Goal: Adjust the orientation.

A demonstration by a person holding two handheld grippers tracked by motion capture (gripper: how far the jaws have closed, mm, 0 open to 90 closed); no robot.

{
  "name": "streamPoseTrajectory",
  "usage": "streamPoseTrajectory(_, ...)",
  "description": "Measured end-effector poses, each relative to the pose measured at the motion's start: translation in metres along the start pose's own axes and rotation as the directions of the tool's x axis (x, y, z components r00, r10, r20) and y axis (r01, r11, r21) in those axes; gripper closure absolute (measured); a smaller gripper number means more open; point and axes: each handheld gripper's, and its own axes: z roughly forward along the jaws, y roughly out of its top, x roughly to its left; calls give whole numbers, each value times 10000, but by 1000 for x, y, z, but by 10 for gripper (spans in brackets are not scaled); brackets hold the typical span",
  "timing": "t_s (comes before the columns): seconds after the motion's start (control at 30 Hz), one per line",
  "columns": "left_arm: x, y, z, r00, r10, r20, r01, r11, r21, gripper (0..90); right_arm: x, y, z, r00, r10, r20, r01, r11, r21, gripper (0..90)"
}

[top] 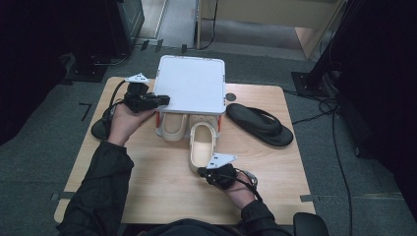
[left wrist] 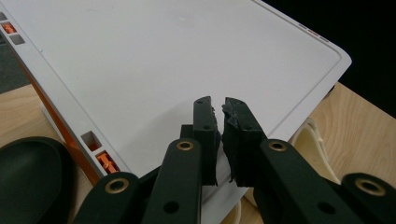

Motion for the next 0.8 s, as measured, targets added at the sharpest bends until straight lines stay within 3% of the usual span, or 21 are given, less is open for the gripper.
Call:
streamPoseTrajectory(0.27, 0, 0, 0, 10000, -21, 12, 21, 10000, 2, 842, -19, 10, 1, 9992, 270, 307, -257, 9988, -423, 859)
streamPoseTrajectory(0.53, 1, -1, 0, 10000, -38, 53, 38, 10000, -9, 843, -38, 17, 9, 9982, 545, 268, -531, 9974, -489, 857)
streamPoseTrajectory(0.63, 1, -1, 0, 10000, -57, 54, 58, 10000, -16, 842, -43, 22, 12, 9972, 511, 542, -490, 9980, -404, 853)
streamPoseTrajectory(0.8, 1, -1, 0, 9999, -80, 92, 80, 10000, -36, 842, -54, 25, 15, 9966, 733, 383, -716, 9964, -445, 856)
